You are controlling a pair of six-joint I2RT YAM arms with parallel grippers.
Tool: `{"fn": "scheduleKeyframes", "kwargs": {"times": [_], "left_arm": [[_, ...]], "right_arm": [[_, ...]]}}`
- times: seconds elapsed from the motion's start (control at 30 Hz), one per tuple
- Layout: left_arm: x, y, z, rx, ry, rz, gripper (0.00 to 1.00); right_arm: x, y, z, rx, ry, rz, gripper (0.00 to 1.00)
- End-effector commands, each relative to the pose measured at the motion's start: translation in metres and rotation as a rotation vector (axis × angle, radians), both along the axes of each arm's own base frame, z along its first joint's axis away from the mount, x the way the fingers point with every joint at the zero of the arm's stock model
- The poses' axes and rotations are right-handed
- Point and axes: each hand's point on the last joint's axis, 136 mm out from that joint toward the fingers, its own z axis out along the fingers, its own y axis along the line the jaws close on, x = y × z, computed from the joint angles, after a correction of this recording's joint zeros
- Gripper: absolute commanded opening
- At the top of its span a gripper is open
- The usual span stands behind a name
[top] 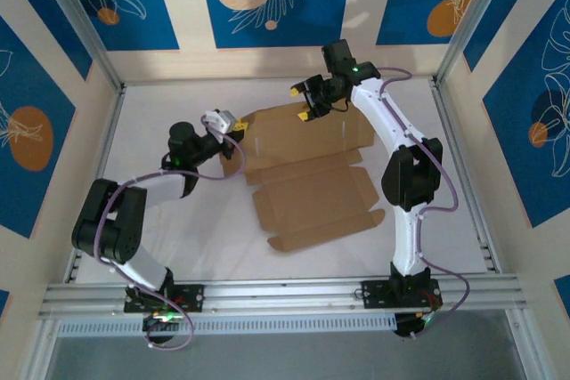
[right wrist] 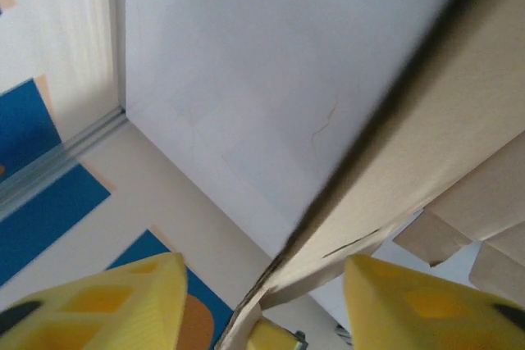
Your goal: Fold the paper box
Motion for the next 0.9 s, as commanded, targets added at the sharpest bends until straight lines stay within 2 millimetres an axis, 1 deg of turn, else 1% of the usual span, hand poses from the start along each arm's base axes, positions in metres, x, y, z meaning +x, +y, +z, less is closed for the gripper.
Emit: {"fn": "scheduleKeyframes", "kwargs": {"times": [0.0,0.13,0.2,0.3,0.37,0.47,0.5,0.53,0.6,0.63,0.73,0.8,0.87], "left_arm": [[-0.007,-0.003,0.02,0.025,-0.116,-0.011,0.0],[-0.007,-0.001,0.023,0.03,-0.143,0.006,0.0],[-0.008,-0.002,0.024,0.042,-0.155,0.011,0.0],[-0.008,-0.002,0.027,0.044,-0.164,0.015,0.0],[-0.006,-0.002,0.03,0.038,-0.16,0.031,0.0],[-0.004,0.001,0.037,0.018,-0.155,0.056,0.0],[-0.003,0.002,0.04,0.009,-0.146,0.066,0.08],[-0.003,0.003,0.043,0.003,-0.139,0.071,0.17],[-0.003,0.003,0.05,-0.012,-0.124,0.073,0.38],[-0.004,0.004,0.055,-0.018,-0.112,0.073,0.44],[-0.01,0.005,0.071,-0.054,-0.058,0.07,0.5],[-0.013,0.008,0.08,-0.078,-0.002,0.081,0.51],[-0.015,0.013,0.087,-0.116,0.08,0.11,0.57]], "right_arm": [[-0.008,-0.011,-0.003,-0.03,0.026,-0.044,0.49],[-0.014,-0.019,-0.007,-0.061,0.048,-0.058,0.48],[-0.016,-0.021,-0.01,-0.065,0.06,-0.066,0.46],[-0.017,-0.022,-0.009,-0.058,0.048,-0.072,0.33],[-0.016,-0.023,-0.005,-0.052,0.024,-0.076,0.19],[-0.013,-0.026,0.001,-0.039,-0.001,-0.088,0.03],[-0.011,-0.026,0.004,-0.029,-0.009,-0.087,0.0],[-0.009,-0.027,0.007,-0.02,-0.018,-0.089,0.0],[-0.005,-0.028,0.013,-0.005,-0.037,-0.098,0.0],[-0.004,-0.03,0.016,-0.002,-0.044,-0.106,0.0],[-0.002,-0.033,0.023,0.002,-0.08,-0.116,0.0],[-0.004,-0.034,0.022,0.003,-0.093,-0.12,0.0],[-0.008,-0.036,0.018,0.004,-0.095,-0.125,0.0]]}}
